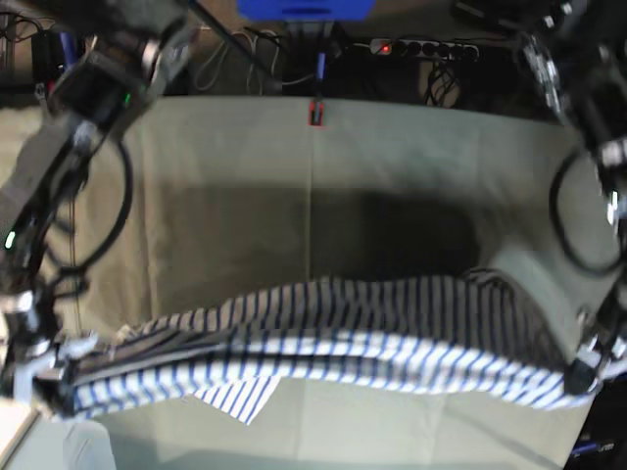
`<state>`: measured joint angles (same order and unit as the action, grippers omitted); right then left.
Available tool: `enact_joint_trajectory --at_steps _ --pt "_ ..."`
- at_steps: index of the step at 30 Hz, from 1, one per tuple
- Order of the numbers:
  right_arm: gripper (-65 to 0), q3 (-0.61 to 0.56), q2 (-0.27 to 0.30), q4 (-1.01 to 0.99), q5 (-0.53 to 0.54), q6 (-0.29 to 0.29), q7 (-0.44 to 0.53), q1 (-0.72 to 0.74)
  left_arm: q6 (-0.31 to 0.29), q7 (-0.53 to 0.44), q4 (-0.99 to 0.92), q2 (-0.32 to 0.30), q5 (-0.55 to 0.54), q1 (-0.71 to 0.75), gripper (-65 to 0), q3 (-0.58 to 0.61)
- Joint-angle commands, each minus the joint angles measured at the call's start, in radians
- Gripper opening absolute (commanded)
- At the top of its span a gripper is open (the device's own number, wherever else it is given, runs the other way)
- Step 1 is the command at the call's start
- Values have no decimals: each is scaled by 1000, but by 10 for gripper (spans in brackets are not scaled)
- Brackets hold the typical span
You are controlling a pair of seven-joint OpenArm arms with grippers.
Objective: Layout the t-shirt on the table in an organized manner, then fold the t-shirt properly
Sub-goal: 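Lift the shirt high with both grippers and swing it over the table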
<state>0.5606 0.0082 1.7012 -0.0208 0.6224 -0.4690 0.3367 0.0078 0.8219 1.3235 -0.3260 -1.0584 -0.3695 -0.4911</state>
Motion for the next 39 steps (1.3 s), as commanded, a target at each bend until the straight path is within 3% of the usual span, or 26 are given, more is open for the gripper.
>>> enact_joint_trajectory --at_steps 1,5,9,13,18,22,26,30,35,39 --pt "-650 -1 32 -17 15 -8 19 89 -2 -23 -42 -23 -29 -113 -650 32" --pt "-650 -1 111 -206 15 -9 -7 321 -2 -29 -347 -12 -1 -458 -650 165" --pt "-650 -29 186 -396 14 -14 -4 546 -6 -149 -594 28 82 -756 -650 279" --pt "-650 -63 240 -505 14 -14 -3 706 -4 -235 -665 43 96 -908 -650 365" --pt "-650 -70 252 -528 14 -14 -6 772 -4 -240 -658 34 93 -937 -650 372" --pt "-650 -61 252 -508 17 -14 -7 698 -4 -240 -597 -8 91 -847 -650 371" --pt "-650 -60 237 -396 20 -11 -4 473 -4 -238 -450 -46 91 -641 -650 371" --pt "-650 -60 167 -266 88 -9 0 223 -4 -240 -305 -77 91 -383 -650 358" --pt "-650 -67 125 -129 236 -9 0 -80 -4 -227 -144 -78 91 -85 -650 174" --pt "-650 -67 92 -91 325 -9 0 -302 -9 -134 -85 -72 91 112 -650 18"
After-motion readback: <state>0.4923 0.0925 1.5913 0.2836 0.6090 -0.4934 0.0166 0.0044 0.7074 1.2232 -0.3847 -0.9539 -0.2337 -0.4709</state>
